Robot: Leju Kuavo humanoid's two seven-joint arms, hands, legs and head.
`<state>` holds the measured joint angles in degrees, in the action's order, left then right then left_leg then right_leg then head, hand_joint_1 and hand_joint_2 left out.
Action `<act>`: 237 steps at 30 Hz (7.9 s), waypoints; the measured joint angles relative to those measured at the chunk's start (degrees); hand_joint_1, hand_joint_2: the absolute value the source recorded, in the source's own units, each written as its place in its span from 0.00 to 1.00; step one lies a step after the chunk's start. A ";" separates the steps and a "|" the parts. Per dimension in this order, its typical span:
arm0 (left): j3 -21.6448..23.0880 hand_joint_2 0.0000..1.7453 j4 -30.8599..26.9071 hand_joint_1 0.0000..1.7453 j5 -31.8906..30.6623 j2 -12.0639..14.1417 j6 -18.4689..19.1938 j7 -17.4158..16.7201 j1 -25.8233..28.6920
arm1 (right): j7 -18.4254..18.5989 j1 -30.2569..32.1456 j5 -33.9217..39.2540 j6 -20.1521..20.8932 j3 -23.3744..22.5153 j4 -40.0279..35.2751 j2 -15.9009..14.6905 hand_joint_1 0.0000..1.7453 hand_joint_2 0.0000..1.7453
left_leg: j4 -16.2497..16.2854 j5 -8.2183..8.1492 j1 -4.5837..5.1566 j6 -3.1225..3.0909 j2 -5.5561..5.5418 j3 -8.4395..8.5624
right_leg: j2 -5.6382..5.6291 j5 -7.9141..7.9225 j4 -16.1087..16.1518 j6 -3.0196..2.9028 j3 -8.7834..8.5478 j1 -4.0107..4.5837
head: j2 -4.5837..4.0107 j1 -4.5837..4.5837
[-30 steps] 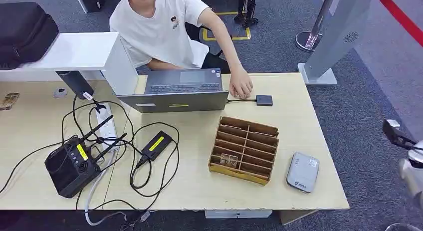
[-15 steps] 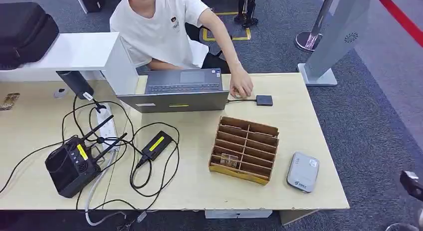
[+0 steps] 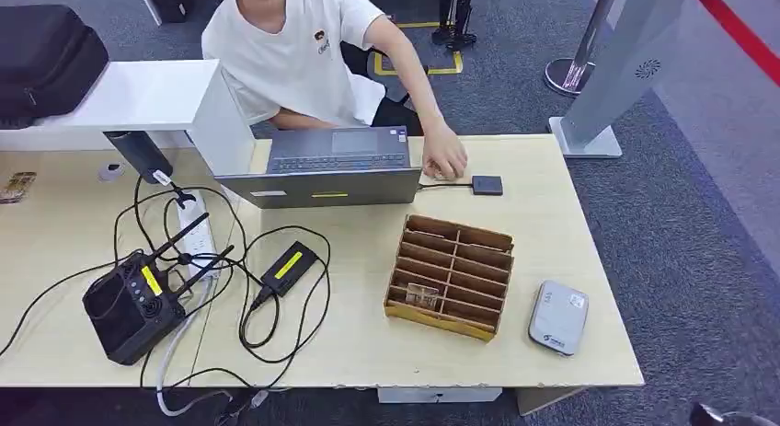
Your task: Pass the card to the sensor for recognition and then transmit it.
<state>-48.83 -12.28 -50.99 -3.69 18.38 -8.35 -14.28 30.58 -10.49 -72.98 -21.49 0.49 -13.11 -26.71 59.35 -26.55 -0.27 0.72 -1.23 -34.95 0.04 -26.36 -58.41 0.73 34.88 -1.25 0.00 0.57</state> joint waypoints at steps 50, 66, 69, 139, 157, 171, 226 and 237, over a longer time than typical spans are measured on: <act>2.56 1.00 0.00 0.00 2.84 0.31 -4.59 -6.39 -1.46 | -1.95 7.92 1.46 11.19 -6.36 2.08 27.02 0.00 1.00 | -0.05 -0.03 -0.02 0.07 0.31 0.11 | -0.26 -0.03 -0.02 -0.05 0.01 0.01 | 0.00 0.00; 8.96 1.00 -1.20 0.00 3.22 -6.54 -33.79 -0.60 1.27 | 5.31 7.75 -3.85 11.19 -10.02 2.38 29.95 0.00 1.00 | -0.04 -0.09 0.03 0.06 0.31 0.09 | -0.26 -0.03 0.01 -0.04 -0.02 -0.03 | 0.00 0.00; 8.61 1.00 -1.20 0.00 7.81 -6.43 -22.32 -3.81 1.47 | 3.97 7.69 -4.00 14.04 -11.04 2.36 29.93 0.00 1.00 | -0.04 -0.10 0.01 0.09 0.31 0.10 | -0.26 -0.04 0.00 -0.05 -0.02 -0.02 | 0.00 0.00; 19.58 1.00 -3.58 0.00 17.70 -3.61 -2.18 0.35 4.68 | -12.33 7.96 -1.75 3.60 -26.41 1.99 31.09 0.00 1.00 | -0.10 -0.19 -0.01 0.17 0.47 0.32 | -0.43 -0.14 -0.03 -0.13 -0.12 0.00 | 0.00 -0.02; 19.70 1.00 -3.89 0.00 19.67 -4.37 -12.92 3.46 4.96 | -16.37 7.94 0.44 3.94 -29.73 2.01 31.83 0.00 1.00 | -0.10 -0.19 -0.01 0.17 0.46 0.32 | -0.42 -0.16 -0.02 -0.17 -0.14 0.00 | 0.00 -0.02; 20.92 1.00 -3.85 0.00 26.03 -4.57 -10.12 -0.07 4.84 | -20.96 7.74 -0.90 18.86 -31.04 2.19 32.48 0.00 1.00 | -0.10 -0.22 0.00 0.20 0.45 0.34 | -0.43 -0.18 -0.01 -0.14 -0.16 0.00 | 0.00 0.00; 20.88 1.00 -3.28 0.00 30.71 -6.36 -42.60 8.48 6.33 | -10.78 7.21 -1.90 0.67 -33.60 1.73 38.10 0.00 1.00 | -0.11 -0.32 -0.02 0.30 0.44 0.45 | -0.42 -0.30 0.00 -0.12 -0.28 0.01 | 0.00 -0.02; 22.47 1.00 -3.28 0.00 30.14 -7.15 -39.34 5.62 6.04 | -10.84 6.93 -1.92 4.99 -34.01 1.73 38.15 0.00 1.00 | -0.10 -0.32 -0.02 0.30 0.44 0.46 | -0.42 -0.30 0.01 -0.12 -0.30 0.00 | 0.00 0.00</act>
<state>-26.36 -15.56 -20.86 -10.84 -20.95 -2.72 -8.24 19.74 -3.56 -74.90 -16.49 -33.53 -11.39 11.43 59.25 -26.86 -0.29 1.01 -0.80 -34.49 -0.38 -26.66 -58.40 0.62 34.58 -1.25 0.00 0.57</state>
